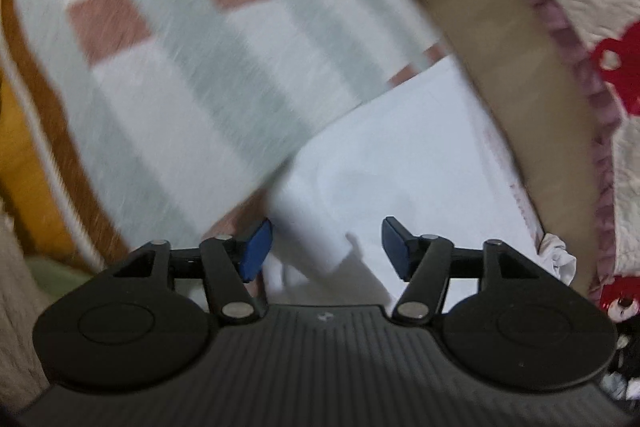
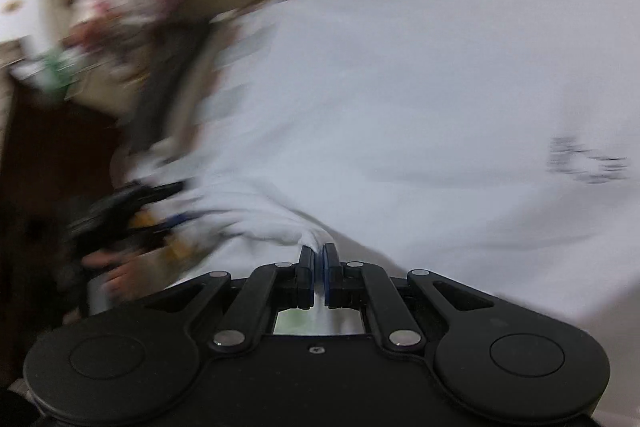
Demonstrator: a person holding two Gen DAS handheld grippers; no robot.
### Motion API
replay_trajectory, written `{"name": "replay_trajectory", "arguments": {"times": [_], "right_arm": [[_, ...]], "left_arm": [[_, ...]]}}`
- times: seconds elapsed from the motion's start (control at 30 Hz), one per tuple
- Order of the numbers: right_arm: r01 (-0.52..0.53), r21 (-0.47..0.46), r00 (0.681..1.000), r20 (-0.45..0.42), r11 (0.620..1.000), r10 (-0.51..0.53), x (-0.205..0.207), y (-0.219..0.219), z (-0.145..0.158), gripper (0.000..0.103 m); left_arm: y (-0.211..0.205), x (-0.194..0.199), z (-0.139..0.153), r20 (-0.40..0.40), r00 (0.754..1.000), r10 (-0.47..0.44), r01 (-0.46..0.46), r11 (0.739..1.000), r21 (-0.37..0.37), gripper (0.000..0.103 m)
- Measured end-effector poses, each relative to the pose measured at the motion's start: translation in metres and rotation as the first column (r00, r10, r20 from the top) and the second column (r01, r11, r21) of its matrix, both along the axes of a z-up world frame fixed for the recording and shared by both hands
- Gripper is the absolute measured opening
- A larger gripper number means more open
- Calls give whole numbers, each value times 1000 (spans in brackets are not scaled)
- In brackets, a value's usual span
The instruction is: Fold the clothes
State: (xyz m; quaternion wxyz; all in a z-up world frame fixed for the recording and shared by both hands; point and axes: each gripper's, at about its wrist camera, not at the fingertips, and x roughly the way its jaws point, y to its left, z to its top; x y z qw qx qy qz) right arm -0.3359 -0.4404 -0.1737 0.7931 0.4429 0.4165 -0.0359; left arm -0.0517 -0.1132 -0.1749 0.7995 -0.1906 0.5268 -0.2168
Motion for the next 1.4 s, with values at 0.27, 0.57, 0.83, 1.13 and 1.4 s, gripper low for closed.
{"name": "replay_trajectory", "arguments": {"times": [0.27, 0.57, 0.83, 1.13, 1.4], "right_arm": [[37, -67, 996, -76, 997, -42, 4, 0, -9, 7], [-25, -78, 998, -61, 997, 21, 11, 2, -11, 8], [-313, 92, 949, -3, 945, 314, 23, 37, -10, 7], [-91, -144, 991, 89, 985, 105, -5, -40, 55, 50], [593, -182, 802, 45, 785, -595, -92, -221, 25, 52]], "left_arm": [[-35, -20, 3, 92, 970, -224, 200, 955, 217, 79], [-39, -15, 3, 137, 947, -290, 250, 936, 249, 3], [4, -19, 56, 204, 941, -271, 152, 874, 462, 14], [-46, -16, 72, 268, 911, -313, 182, 889, 421, 60], [-205, -58, 78, 328, 768, -550, 469, 832, 297, 60]]}}
